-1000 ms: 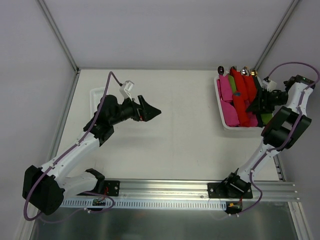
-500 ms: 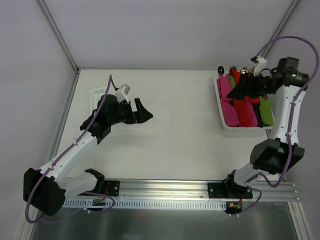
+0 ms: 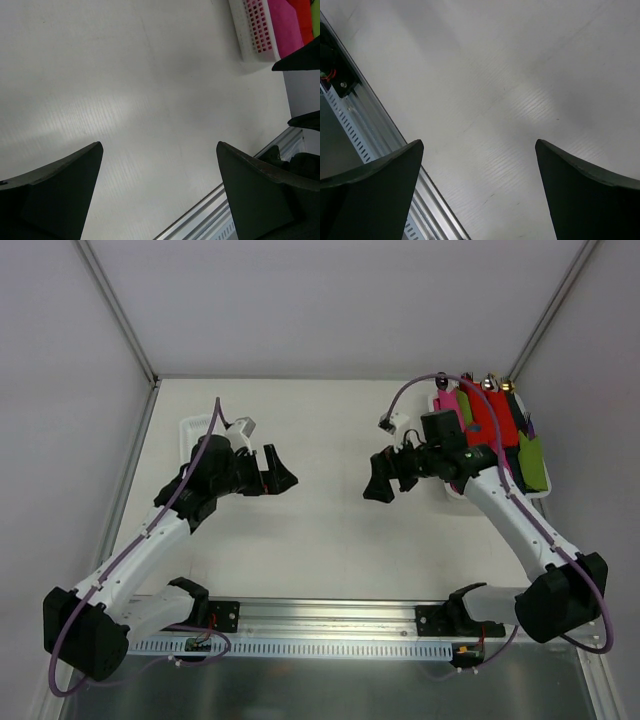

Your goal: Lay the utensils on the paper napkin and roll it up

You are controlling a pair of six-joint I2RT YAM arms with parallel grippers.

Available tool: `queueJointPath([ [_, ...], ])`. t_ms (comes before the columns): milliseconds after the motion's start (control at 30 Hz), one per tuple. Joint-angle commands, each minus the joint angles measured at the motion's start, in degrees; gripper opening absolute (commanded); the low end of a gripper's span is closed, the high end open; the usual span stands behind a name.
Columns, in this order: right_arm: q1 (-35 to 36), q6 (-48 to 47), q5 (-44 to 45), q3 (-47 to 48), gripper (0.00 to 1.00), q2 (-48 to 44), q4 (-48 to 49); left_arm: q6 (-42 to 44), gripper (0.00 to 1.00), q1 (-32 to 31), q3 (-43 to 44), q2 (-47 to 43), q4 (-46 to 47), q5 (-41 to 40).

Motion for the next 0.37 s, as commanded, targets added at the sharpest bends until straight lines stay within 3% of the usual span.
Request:
queueJointPath([
  [0, 2.87, 3.07, 4.46, -5.63, 0.99, -0.28, 9.96, 0.19, 0.99, 0.43, -3.68, -0.65, -1.15, -0.60],
  [167, 4.63, 3.16, 6.05, -13.72, 0.99, -1.68, 14.73, 0.01, 0.99, 0.43, -8.35, -1.26, -0.27, -1.48],
  [333, 4.72, 3.07, 6.49, -14.44, 0.99, -3.00, 15.00, 0.19, 0.99, 0.43, -10.64, -2.49, 2.10, -1.56],
])
